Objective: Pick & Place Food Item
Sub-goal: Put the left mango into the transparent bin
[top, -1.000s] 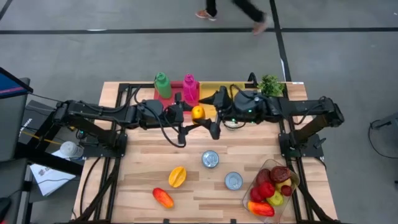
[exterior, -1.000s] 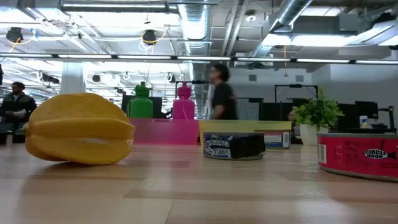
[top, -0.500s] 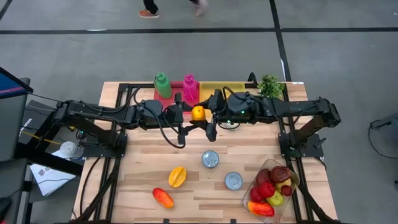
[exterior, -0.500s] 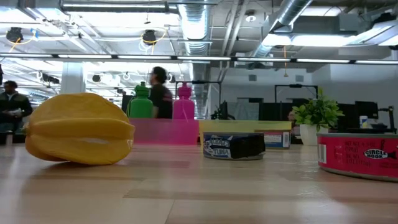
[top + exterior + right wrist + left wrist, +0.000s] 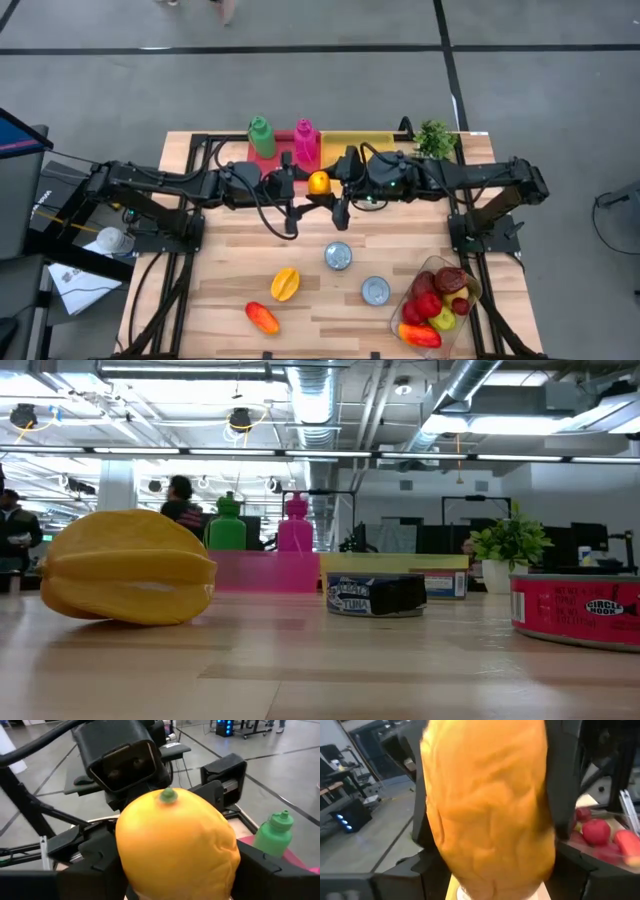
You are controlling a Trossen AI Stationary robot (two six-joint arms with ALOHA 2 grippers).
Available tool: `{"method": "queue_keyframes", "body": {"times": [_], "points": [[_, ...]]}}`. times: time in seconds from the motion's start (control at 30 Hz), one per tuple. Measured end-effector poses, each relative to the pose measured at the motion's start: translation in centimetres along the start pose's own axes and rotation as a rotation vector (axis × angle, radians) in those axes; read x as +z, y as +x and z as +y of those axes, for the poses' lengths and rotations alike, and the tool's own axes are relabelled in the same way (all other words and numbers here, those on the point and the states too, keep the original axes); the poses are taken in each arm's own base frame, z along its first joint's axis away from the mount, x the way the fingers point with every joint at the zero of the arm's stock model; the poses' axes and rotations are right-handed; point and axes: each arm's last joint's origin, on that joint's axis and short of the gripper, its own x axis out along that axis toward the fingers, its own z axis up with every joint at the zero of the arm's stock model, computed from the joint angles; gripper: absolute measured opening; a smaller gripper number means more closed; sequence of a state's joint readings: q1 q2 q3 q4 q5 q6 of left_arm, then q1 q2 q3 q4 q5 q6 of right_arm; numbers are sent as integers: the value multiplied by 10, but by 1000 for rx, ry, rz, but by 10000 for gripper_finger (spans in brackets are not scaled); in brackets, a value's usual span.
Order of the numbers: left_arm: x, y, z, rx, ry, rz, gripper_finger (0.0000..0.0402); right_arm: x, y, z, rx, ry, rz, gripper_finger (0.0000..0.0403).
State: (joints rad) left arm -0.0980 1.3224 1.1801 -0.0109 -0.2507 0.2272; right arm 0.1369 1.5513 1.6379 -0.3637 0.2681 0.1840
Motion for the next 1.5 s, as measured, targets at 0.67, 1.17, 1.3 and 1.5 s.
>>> {"method": "queue_keyframes", "body": {"times": [0.67, 1.17, 1.3, 1.5], "points": [[16, -54, 12, -64, -335, 4, 324, 54, -147, 16, 270, 82, -324, 255], [38, -129, 33, -237, -649, -123, 286, 65, -241, 55, 690, 88, -583, 255], [39, -136, 36, -239, -655, -144, 275, 64, -245, 58, 666, 76, -592, 255], [40, -141, 37, -239, -657, -159, 261, 32, -231, 61, 534, 243, -198, 255]]}}
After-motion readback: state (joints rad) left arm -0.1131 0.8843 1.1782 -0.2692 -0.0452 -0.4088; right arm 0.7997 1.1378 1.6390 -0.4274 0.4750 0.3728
